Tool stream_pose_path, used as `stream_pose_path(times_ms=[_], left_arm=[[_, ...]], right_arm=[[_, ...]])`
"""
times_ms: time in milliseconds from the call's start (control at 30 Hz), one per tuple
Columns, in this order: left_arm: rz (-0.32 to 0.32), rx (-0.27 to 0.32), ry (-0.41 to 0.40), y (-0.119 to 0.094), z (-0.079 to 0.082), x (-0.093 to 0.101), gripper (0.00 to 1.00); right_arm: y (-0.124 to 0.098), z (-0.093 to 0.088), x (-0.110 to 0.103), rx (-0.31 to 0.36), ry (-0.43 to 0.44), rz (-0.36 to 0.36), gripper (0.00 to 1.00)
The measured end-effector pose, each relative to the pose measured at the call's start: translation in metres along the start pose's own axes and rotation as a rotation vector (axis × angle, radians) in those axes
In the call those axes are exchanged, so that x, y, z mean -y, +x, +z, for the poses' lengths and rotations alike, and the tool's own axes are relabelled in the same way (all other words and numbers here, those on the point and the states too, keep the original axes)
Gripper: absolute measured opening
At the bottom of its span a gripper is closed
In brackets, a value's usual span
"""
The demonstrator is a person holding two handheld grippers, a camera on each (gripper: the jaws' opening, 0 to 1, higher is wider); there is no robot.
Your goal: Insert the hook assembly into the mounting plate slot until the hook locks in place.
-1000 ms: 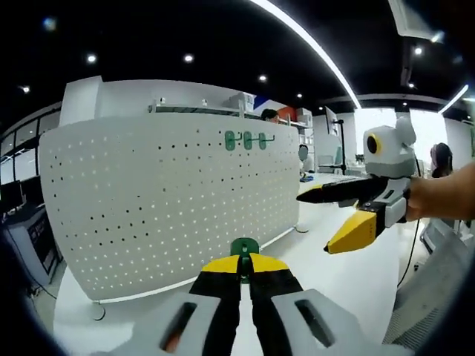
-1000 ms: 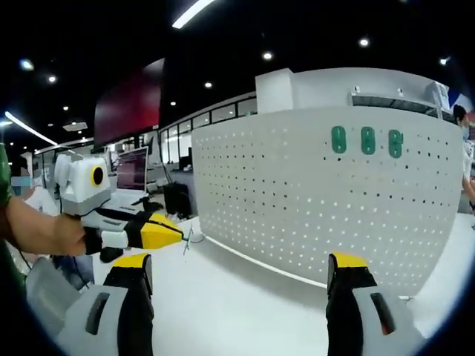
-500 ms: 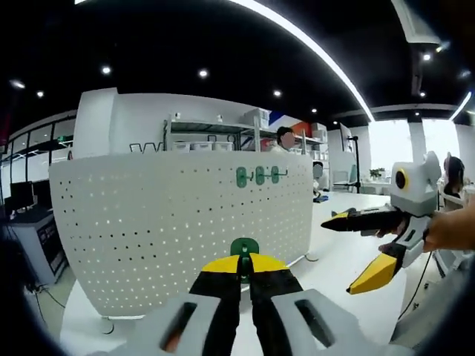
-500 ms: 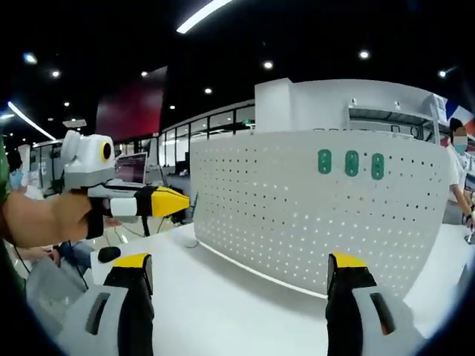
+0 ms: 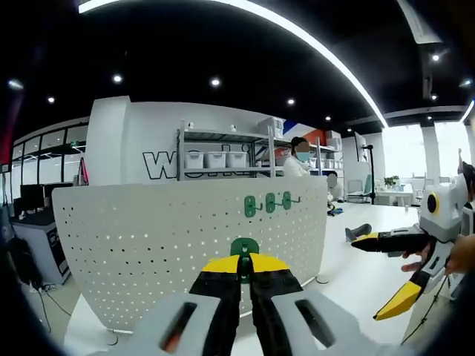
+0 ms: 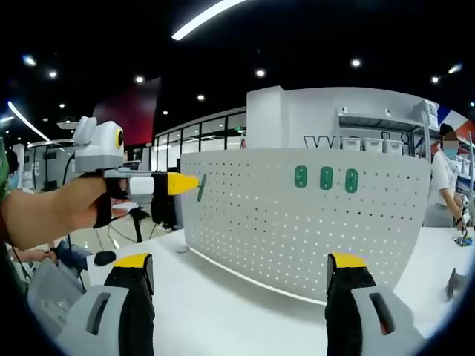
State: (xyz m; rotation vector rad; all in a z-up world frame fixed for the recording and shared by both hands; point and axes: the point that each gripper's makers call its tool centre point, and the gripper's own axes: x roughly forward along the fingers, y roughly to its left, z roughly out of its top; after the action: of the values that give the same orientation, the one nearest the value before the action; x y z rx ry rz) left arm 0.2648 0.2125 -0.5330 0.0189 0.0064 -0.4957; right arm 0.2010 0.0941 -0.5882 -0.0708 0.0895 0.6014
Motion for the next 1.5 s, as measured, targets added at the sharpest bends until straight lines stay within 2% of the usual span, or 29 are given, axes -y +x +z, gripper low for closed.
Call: stream_pose_path(times_ms=[467, 667, 1167, 1500], left_arm=[[0.048, 0.074, -0.021, 0.047, 0.035, 0.012, 0.03], [0.08, 0.101, -0.007, 0.064, 0.048, 0.009, 0.03], [0.165, 0.099, -0.01, 0.095, 0.047, -0.002, 0.03], [0.221, 0.111, -0.077, 0.115, 0.044, -0.011, 0.03]], right_arm=[[-0.021, 0.021, 0.029, 0.042, -0.021, -0.031, 0.99], [-0.027, 0.024, 0.04, 0.052, -0.026, -0.035, 0.99], [-0.037, 0.031, 0.052, 0.074, -0.031, -0.036, 0.99], [-0.044, 0.035, 0.065, 0.087, -0.03, -0.046, 0.99]])
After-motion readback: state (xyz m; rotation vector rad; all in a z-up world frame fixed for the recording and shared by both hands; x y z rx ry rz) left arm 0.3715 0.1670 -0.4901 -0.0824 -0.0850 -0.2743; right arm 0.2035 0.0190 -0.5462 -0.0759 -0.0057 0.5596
